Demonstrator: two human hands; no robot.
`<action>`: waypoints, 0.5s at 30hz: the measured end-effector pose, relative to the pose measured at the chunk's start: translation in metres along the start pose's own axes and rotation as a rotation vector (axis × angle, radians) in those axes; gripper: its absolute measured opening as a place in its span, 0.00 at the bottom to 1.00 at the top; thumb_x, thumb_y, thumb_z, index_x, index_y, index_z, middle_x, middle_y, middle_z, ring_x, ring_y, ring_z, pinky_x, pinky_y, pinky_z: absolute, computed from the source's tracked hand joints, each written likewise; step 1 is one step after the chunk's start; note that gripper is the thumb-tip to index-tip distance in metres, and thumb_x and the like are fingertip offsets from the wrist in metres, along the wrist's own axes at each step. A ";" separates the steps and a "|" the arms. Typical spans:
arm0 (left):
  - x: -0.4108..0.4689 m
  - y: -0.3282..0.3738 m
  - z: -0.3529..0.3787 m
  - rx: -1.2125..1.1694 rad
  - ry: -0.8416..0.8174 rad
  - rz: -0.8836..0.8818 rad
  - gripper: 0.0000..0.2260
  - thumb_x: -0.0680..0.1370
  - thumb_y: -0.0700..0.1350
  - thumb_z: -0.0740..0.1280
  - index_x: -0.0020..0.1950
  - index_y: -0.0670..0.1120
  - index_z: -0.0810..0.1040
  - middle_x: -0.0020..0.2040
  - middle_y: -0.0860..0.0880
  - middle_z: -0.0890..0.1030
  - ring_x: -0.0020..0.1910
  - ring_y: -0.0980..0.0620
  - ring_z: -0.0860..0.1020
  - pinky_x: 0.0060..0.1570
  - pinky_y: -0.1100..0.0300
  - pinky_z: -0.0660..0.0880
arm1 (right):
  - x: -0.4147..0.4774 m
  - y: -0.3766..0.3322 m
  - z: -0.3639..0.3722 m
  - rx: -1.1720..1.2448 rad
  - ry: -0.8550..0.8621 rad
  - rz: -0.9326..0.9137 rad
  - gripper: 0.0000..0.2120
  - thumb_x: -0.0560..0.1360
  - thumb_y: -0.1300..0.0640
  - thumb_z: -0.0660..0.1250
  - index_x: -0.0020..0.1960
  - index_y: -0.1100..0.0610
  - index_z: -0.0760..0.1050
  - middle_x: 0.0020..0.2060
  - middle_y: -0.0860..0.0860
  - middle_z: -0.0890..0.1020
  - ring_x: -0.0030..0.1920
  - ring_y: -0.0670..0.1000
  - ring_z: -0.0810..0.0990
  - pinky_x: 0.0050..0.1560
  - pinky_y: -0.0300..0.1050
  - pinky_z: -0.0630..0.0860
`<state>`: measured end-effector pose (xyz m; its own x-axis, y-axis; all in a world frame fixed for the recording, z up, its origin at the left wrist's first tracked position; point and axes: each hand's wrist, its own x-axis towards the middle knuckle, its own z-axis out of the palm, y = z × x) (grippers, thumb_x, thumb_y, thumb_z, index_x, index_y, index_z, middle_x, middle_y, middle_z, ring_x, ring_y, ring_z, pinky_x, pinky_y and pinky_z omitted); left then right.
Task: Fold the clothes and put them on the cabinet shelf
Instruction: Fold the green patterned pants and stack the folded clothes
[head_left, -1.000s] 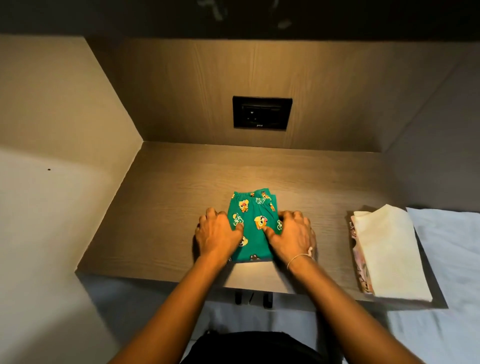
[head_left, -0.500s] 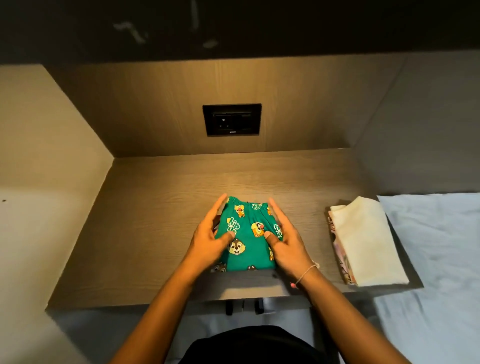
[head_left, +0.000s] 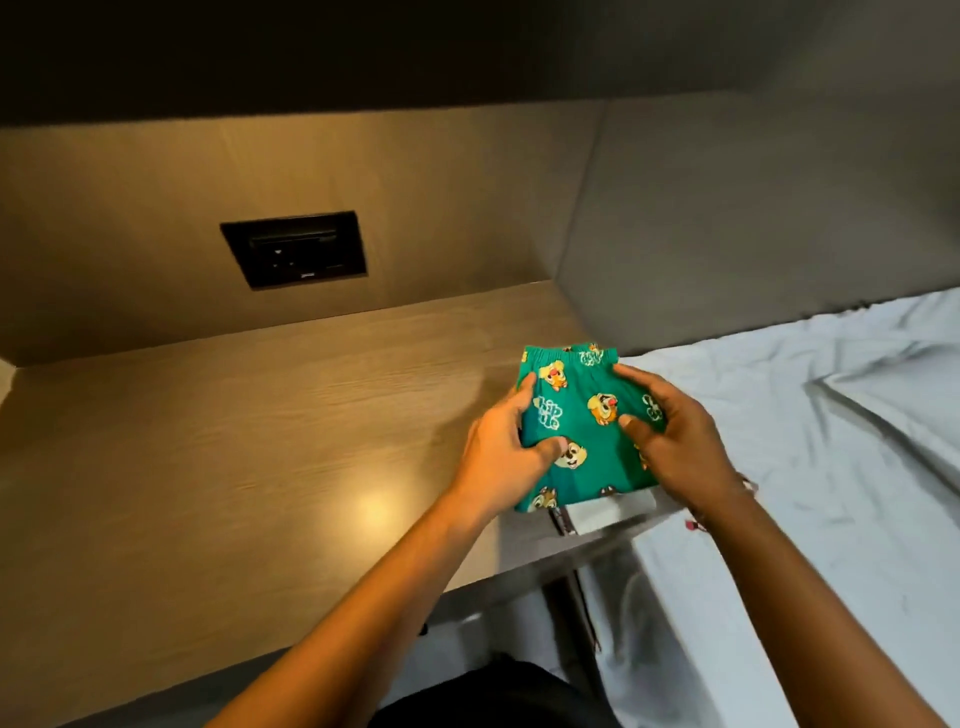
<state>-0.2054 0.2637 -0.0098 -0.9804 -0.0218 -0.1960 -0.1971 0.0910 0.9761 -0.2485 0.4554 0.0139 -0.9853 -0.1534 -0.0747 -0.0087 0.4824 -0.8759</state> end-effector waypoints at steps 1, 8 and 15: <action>0.007 -0.005 0.008 0.221 0.019 0.006 0.35 0.74 0.44 0.72 0.78 0.50 0.59 0.77 0.50 0.63 0.71 0.49 0.69 0.69 0.47 0.69 | 0.006 0.010 -0.003 -0.138 -0.007 0.049 0.23 0.77 0.63 0.66 0.67 0.42 0.72 0.65 0.47 0.76 0.62 0.53 0.77 0.54 0.52 0.81; 0.007 -0.055 0.026 0.892 0.116 0.289 0.31 0.81 0.61 0.52 0.79 0.52 0.45 0.80 0.52 0.41 0.78 0.51 0.38 0.74 0.48 0.42 | 0.014 0.056 0.001 -0.407 0.017 -0.173 0.26 0.80 0.48 0.61 0.75 0.48 0.60 0.75 0.50 0.66 0.74 0.53 0.64 0.70 0.52 0.64; 0.023 -0.079 0.045 1.068 0.020 0.228 0.29 0.82 0.61 0.42 0.78 0.50 0.38 0.79 0.51 0.39 0.77 0.51 0.33 0.76 0.45 0.41 | 0.023 0.085 0.029 -0.448 -0.232 -0.149 0.25 0.81 0.43 0.41 0.76 0.41 0.38 0.79 0.43 0.43 0.78 0.44 0.41 0.77 0.58 0.41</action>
<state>-0.2122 0.3004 -0.0951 -0.9959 0.0900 -0.0093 0.0786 0.9120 0.4026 -0.2674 0.4681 -0.0761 -0.9047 -0.4107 -0.1134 -0.2676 0.7549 -0.5988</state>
